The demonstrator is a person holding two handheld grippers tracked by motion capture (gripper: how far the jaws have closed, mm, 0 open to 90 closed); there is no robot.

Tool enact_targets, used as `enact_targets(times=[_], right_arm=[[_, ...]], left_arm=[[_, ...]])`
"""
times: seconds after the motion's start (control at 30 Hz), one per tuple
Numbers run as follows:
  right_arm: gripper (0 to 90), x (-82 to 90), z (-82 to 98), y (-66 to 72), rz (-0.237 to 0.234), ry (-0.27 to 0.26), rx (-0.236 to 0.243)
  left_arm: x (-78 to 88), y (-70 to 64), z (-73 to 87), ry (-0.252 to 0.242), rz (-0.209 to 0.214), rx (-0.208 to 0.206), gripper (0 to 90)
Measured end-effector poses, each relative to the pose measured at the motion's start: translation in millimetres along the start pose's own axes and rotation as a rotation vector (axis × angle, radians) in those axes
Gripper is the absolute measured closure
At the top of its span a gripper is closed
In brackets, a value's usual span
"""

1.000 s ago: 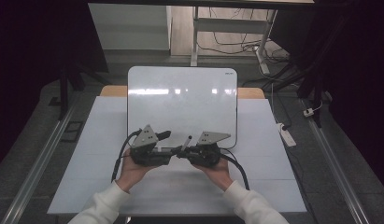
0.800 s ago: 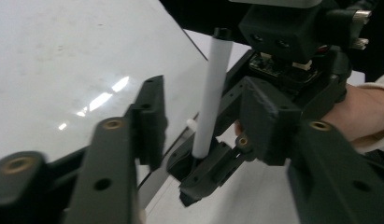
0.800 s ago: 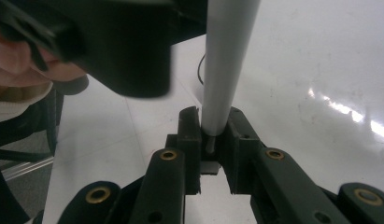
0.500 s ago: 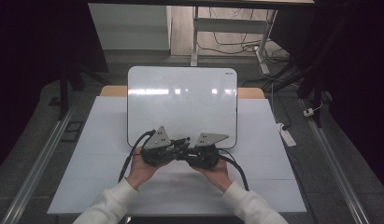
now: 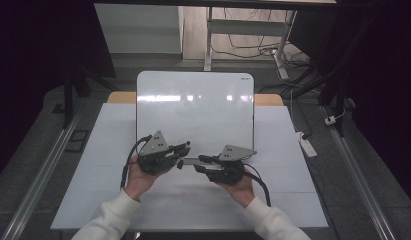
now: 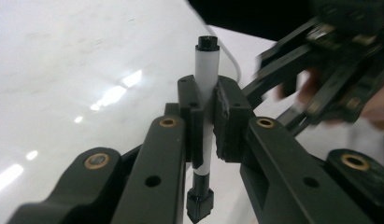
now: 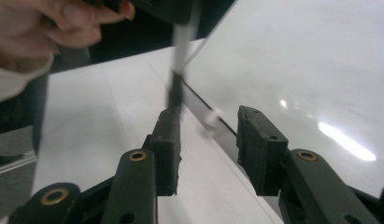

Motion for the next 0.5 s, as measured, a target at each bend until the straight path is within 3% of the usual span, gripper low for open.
enact_targets(times=[0.1, 0.17, 0.37, 0.5], right_arm=[[58.2, 24.9, 12.1, -12.1, 0.069, 0.019, 0.001], [57.8, 32.5, 15.7, -15.9, 0.089, 0.024, -0.004], [55.6, 83.8, 37.7, -42.2, 0.243, 0.015, -0.009], [53.1, 114.2, 52.7, -56.5, 0.319, 0.013, -0.034]], left_arm=[[8.0, 9.6, 3.5, 0.006, -0.022, 0.025, 81.3], [12.7, 15.8, 6.4, 0.012, -0.036, 0.038, 81.3], [23.6, 31.1, 13.6, 0.015, -0.074, 0.074, 81.3], [26.8, 38.0, 15.6, 0.013, -0.09, 0.092, 81.3]])
Point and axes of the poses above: each handheld gripper's, and its own axes: x roughly backward along the jaws, z roughly out of its underside, y roughly to its left, the point moved 7 cm from there along -x, roughly forward along the jaws, and after that the axes turned 4 degrees about -z, right-handed, at the moved point
